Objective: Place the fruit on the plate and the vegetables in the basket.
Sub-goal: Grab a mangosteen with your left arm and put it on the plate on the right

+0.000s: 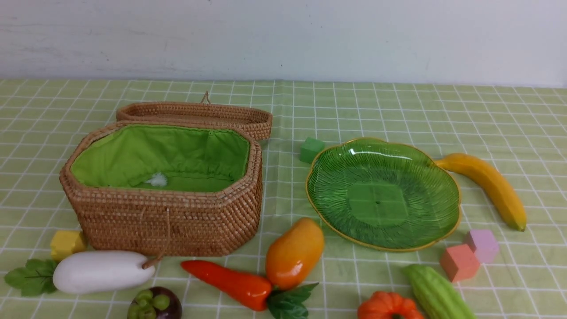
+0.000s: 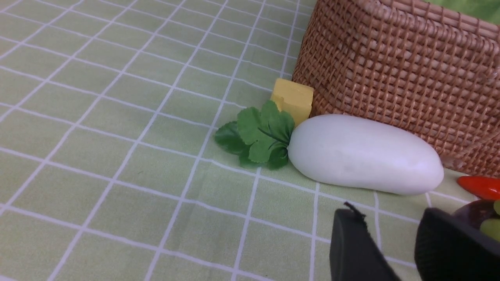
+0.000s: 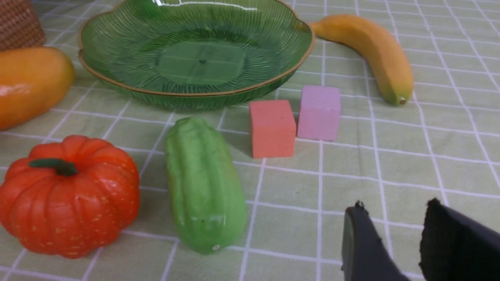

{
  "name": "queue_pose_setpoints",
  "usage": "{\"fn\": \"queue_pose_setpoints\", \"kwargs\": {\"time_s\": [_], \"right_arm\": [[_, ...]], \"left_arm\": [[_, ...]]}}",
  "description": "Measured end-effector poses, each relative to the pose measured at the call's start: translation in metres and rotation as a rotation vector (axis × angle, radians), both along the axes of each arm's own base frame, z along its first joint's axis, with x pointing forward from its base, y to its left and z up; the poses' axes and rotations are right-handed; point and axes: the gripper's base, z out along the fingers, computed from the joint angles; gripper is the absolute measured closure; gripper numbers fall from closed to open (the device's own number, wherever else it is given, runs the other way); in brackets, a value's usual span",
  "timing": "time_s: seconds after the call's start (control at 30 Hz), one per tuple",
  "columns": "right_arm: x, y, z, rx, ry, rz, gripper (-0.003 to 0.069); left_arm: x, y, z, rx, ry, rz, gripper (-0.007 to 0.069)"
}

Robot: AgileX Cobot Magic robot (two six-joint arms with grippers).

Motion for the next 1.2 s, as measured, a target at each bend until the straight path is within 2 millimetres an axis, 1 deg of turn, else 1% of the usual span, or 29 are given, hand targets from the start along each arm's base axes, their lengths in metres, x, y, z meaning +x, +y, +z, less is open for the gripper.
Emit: {"fn": "queue_pose_setpoints", "kwargs": {"time_s": [0.8,1.03,1.13,1.2], "right_arm": [[0.0,0.0003,0.0,0.0,0.0,0.005,0.0419],[0.0,0.0003,0.0,0.0,0.0,0.005,0.0419],[0.0,0.0003,0.0,0.0,0.0,0.005,0.0419],[0.0,0.0003,0.0,0.0,0.0,0.005,0.0419]], "left_arm": [[0.0,0.0,0.0,0.0,0.0,0.0,0.0386],[0.0001,0.0014,0.0005,0.044,-0.003,0.003,0.0386],[0.0008,0.002,0.0033,0.077,-0.032,0.001,0.0386],[0.0022,0.0006,0.0093,0.049,-0.102,-0.005,0.0386]]}}
